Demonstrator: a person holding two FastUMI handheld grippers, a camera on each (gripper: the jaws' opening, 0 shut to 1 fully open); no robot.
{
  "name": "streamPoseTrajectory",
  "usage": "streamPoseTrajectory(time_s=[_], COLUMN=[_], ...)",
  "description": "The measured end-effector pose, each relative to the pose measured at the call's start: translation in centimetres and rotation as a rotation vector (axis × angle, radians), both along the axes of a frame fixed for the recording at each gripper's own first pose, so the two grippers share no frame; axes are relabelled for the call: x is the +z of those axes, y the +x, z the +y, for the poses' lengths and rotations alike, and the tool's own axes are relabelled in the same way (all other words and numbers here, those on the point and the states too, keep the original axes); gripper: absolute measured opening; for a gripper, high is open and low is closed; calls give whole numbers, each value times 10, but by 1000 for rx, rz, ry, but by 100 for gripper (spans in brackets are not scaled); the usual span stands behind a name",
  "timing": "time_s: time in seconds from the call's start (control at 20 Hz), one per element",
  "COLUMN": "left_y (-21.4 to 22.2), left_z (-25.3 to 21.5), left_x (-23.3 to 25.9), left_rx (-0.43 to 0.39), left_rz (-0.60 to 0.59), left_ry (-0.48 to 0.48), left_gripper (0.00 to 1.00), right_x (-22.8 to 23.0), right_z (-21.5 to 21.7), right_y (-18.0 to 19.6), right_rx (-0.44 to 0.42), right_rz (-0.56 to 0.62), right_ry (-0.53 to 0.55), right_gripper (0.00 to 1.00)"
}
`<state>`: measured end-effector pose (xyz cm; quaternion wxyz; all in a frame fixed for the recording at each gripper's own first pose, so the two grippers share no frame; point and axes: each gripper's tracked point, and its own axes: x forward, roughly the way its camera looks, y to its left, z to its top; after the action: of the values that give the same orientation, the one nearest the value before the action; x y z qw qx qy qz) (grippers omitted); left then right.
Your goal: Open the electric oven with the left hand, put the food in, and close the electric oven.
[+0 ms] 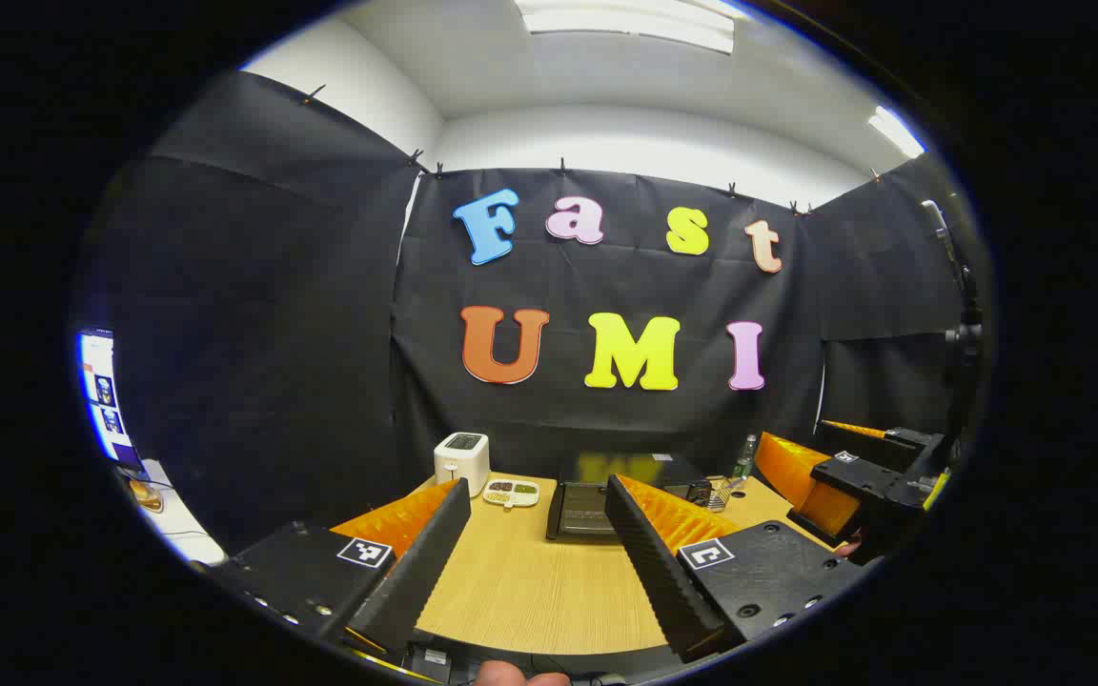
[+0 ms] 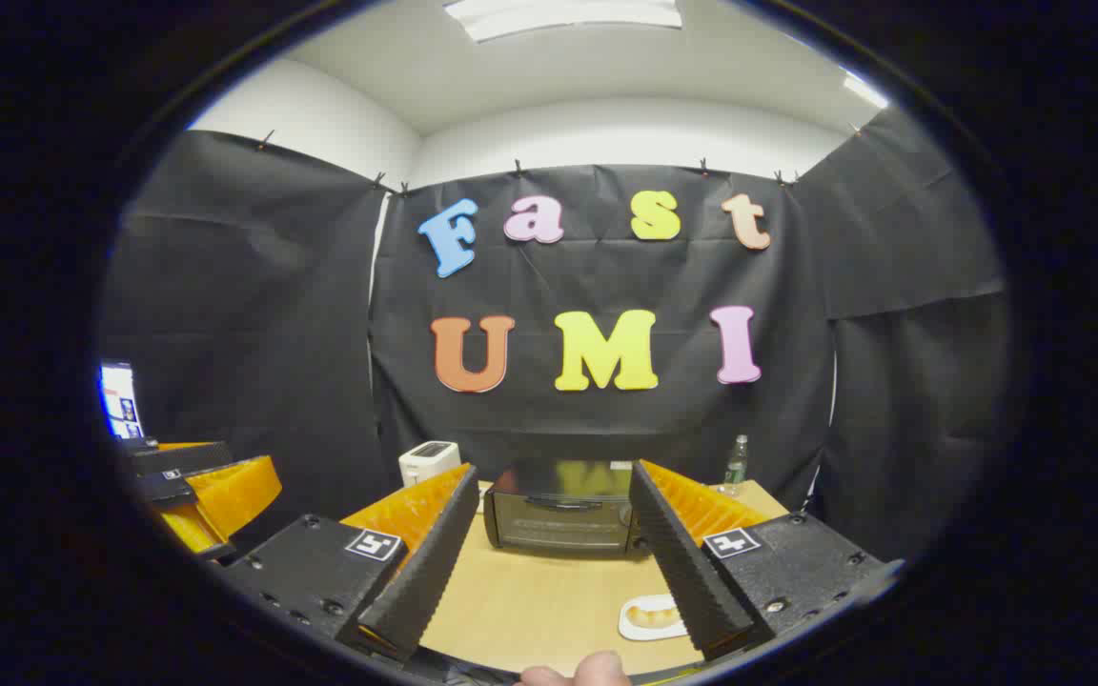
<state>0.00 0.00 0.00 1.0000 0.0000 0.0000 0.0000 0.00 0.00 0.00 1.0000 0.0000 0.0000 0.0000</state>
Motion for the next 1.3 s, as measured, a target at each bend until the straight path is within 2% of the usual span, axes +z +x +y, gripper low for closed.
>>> streamPoseTrajectory(time_s=[0.6, 1.3], left_y=[9, 14], left_z=[-14, -17], left_x=[-9, -14], left_rx=[-12, 17], left_rz=[21, 23], left_ry=[5, 10], left_gripper=[94, 94], right_x=[-9, -10], right_z=[-22, -38], right_y=[4, 10], right_rx=[-28, -29], right_rz=[14, 15], right_ry=[13, 13], right_gripper=[98, 98])
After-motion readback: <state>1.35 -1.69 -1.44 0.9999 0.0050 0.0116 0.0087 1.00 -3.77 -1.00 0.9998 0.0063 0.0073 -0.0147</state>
